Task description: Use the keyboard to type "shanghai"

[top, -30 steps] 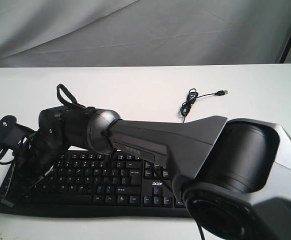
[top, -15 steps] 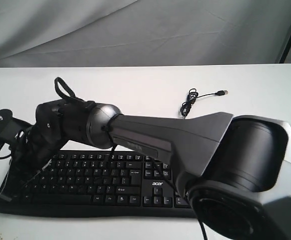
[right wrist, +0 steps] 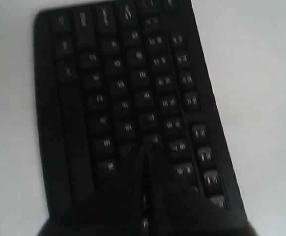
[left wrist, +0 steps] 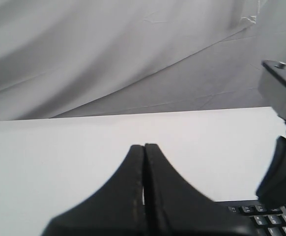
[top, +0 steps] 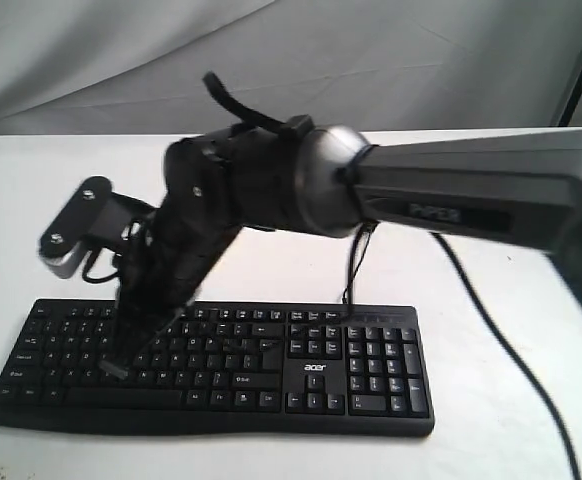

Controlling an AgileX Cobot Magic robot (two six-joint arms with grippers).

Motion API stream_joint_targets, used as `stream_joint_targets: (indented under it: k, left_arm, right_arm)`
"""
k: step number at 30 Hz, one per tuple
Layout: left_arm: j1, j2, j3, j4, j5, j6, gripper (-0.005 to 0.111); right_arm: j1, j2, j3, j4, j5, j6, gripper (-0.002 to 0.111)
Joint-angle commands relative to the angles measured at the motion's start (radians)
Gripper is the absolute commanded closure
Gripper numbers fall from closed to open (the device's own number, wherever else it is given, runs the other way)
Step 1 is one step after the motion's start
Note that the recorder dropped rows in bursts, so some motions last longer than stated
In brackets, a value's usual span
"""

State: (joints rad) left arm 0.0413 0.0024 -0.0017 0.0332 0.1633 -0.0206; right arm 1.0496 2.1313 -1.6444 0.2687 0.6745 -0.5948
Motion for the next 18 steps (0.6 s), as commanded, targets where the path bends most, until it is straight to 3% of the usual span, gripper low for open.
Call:
stream_joint_targets:
  k: [1, 11, 18]
  left_arm:
    - [-0.006, -0.002, 0.002, -0.007, -0.009, -0.002, 0.107]
    - [-0.006, -0.002, 0.002, -0.007, -0.009, -0.002, 0.107]
    - [-0.006, -0.002, 0.002, -0.007, -0.009, -0.002, 0.107]
  right_arm:
    - [-0.013, -0.117, 0.205, 0.103, -0.125, -0.073, 0.108]
    - [-0.01, -0.051, 0.234, 0.273, -0.209, -0.204, 0.108]
    - [-0.002, 0.033, 0.11, 0.281, -0.126, -0.209, 0.108]
